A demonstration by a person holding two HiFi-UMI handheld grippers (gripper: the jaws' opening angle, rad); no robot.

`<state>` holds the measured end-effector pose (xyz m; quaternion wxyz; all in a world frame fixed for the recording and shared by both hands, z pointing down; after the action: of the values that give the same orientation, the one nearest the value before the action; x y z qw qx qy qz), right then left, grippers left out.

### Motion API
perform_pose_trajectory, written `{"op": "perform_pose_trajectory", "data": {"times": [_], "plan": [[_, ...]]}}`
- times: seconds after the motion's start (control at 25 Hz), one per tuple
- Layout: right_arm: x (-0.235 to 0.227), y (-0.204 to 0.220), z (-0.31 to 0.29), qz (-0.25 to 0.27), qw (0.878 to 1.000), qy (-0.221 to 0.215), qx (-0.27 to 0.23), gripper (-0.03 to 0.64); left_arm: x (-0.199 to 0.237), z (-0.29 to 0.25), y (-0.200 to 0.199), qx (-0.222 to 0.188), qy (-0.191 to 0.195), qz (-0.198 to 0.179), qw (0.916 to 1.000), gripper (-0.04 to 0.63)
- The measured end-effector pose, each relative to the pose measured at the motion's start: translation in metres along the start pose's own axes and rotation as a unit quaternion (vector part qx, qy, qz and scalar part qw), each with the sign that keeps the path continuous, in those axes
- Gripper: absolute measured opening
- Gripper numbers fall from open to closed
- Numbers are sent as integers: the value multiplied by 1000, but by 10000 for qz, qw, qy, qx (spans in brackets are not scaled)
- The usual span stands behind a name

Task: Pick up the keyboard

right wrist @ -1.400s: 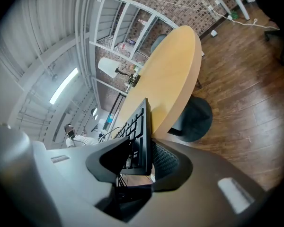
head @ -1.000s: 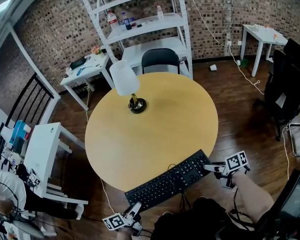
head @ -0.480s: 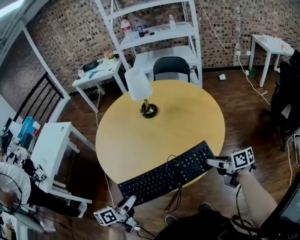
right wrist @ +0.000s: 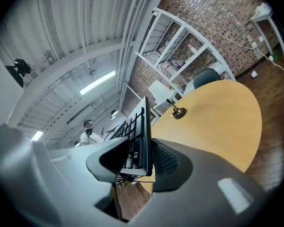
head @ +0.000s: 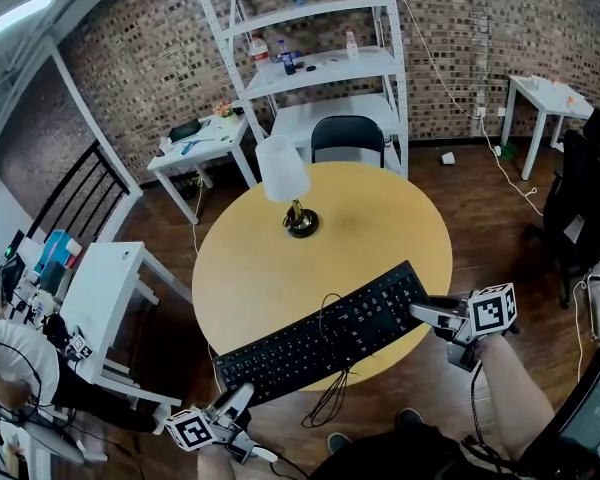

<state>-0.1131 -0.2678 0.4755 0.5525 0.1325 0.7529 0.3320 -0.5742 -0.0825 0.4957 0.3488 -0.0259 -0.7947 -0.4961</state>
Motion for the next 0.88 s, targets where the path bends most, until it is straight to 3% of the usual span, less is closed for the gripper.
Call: {"op": "perform_pose_trajectory", "data": {"times": [0.56, 0.72, 0.88], "plan": [[-7, -5, -20, -36, 9999, -46, 149, 152, 4, 3, -8, -67, -87, -150, 9998, 166], [-10, -9, -22, -7, 9998, -40, 175, 153, 0, -5, -12, -151, 115, -51, 9998, 166], [-15, -10, -20, -37, 9999, -51, 154, 153, 1, -7, -13, -53, -34, -186, 9998, 166]]}}
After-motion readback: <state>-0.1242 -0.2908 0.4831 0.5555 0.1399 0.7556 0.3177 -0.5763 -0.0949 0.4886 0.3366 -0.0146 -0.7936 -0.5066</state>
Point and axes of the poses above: the fingertips, and each gripper's own axes: z backward along the fingers, x to its left, y out of its underside, the point moved 8 cm from there along z, backward along the fingers, and after that the axes turned 6 degrees about -z, right-handed, at the moved point
